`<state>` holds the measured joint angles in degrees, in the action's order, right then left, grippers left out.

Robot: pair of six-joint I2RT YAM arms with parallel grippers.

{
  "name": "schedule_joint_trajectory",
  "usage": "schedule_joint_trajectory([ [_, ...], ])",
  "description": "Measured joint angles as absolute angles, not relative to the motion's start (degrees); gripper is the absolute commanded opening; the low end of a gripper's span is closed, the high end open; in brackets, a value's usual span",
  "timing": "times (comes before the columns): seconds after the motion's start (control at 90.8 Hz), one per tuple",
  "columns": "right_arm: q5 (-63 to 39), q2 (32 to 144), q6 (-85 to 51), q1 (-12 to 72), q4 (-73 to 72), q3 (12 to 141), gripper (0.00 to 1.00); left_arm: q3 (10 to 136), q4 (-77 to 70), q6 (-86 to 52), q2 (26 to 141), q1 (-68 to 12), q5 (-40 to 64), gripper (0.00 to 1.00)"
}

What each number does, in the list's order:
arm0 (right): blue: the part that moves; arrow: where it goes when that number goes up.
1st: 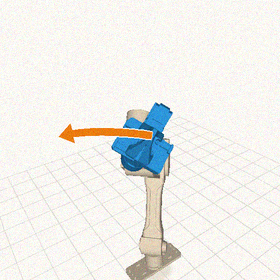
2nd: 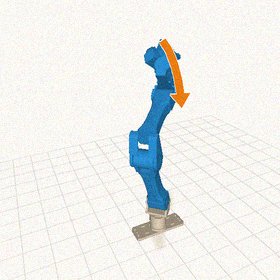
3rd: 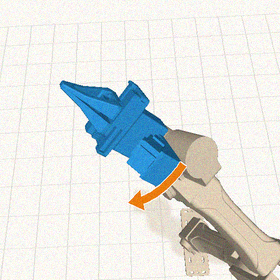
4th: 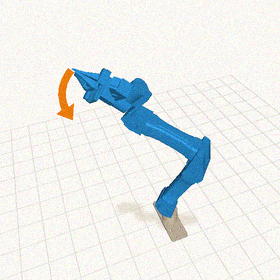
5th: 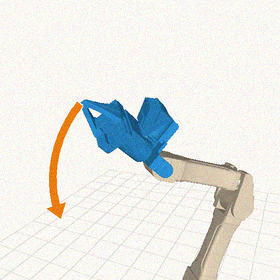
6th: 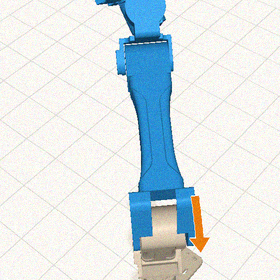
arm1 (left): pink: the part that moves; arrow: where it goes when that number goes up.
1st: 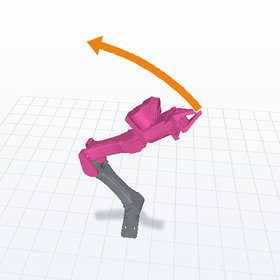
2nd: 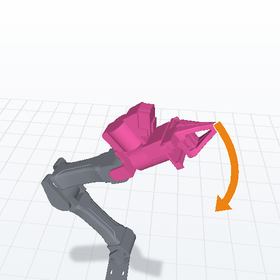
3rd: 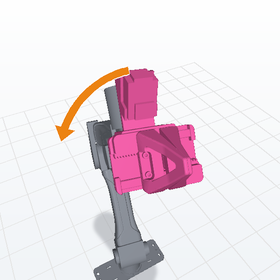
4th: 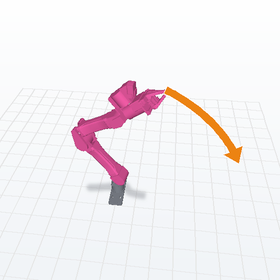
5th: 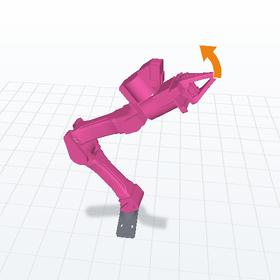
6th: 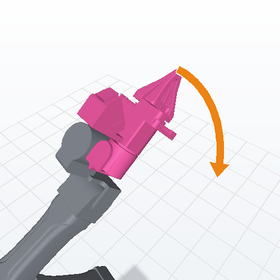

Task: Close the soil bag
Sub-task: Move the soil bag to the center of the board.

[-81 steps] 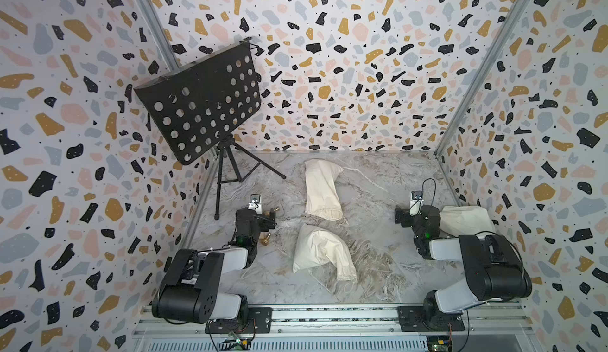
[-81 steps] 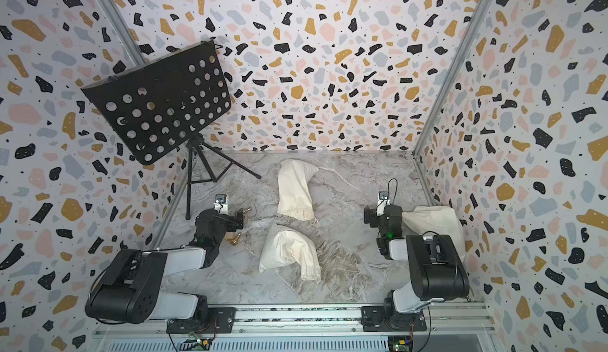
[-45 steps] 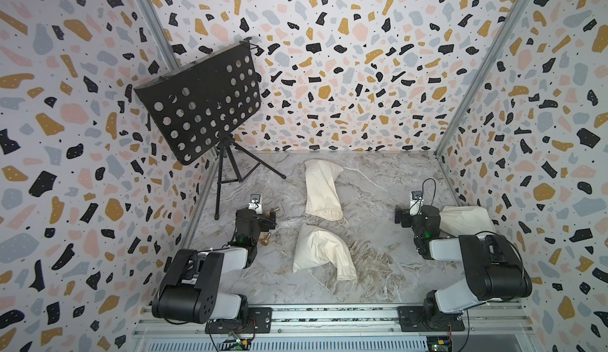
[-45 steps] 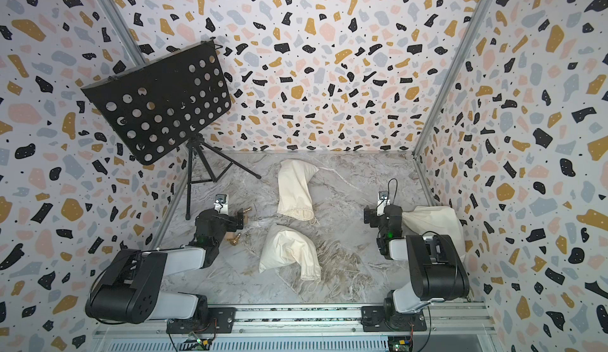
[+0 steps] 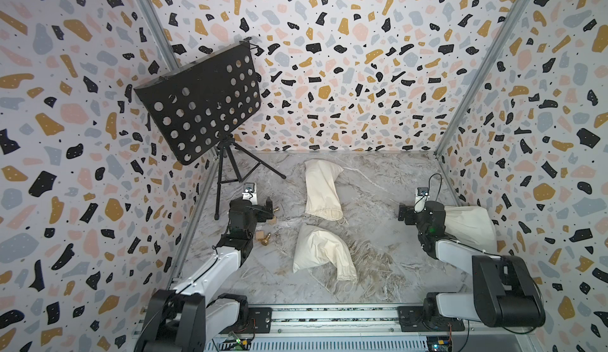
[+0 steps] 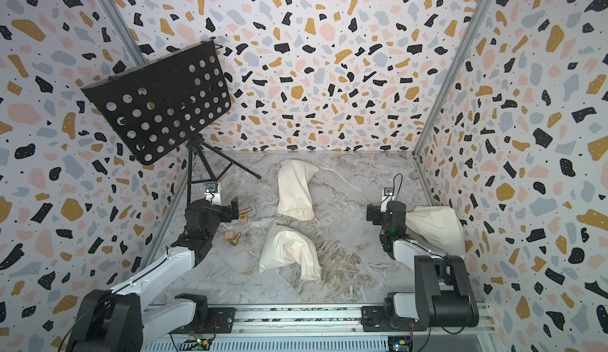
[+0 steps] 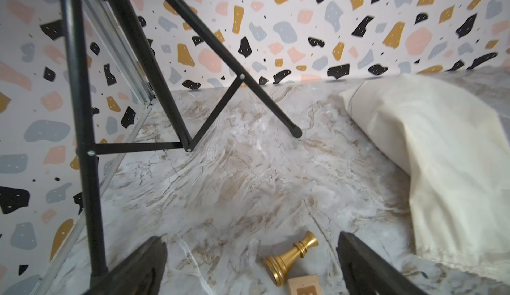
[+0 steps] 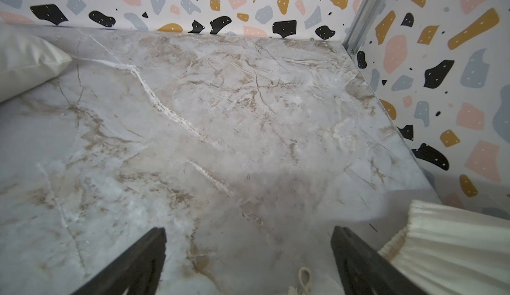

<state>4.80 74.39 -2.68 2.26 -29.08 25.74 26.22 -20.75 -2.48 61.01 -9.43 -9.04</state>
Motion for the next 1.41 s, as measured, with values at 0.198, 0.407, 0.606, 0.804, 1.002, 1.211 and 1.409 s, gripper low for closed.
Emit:
schedule_joint_trajectory([
  [0.198,5.3,66.28,-7.97,8.43,-10.26,34.0,1.0,26.57,-12.38,-8.71,52.75,-20.56,-11.92,1.0],
  [0.407,-0.73,60.1,-13.47,16.05,3.9,34.87,1.0,28.56,-0.14,-15.86,50.33,-37.21,-17.04,1.0],
  [0.606,-7.38,60.58,-15.88,23.2,6.37,32.84,1.0,28.27,6.81,-21.21,49.5,-49.71,-17.89,1.0],
  [0.804,-9.89,64.93,-16.49,27.51,3.73,30.37,1.0,26.83,7.77,-22.57,50.52,-54.19,-18.5,0.99],
  [1.002,-10.83,66.32,-16.4,29.43,2.11,30.37,1.0,26.0,3.81,-24.73,57.76,-55.18,-15.49,0.89],
  [1.211,-11.57,66.26,-15.53,30.63,1.37,30.37,1.0,25.54,-0.05,-24.4,62.98,-55.44,-17.8,0.39],
  [1.409,-12.69,65.23,-14.52,31.11,1.1,30.2,0.99,26.24,-3.09,-20.67,65.12,-52.42,-18.98,0.2],
])
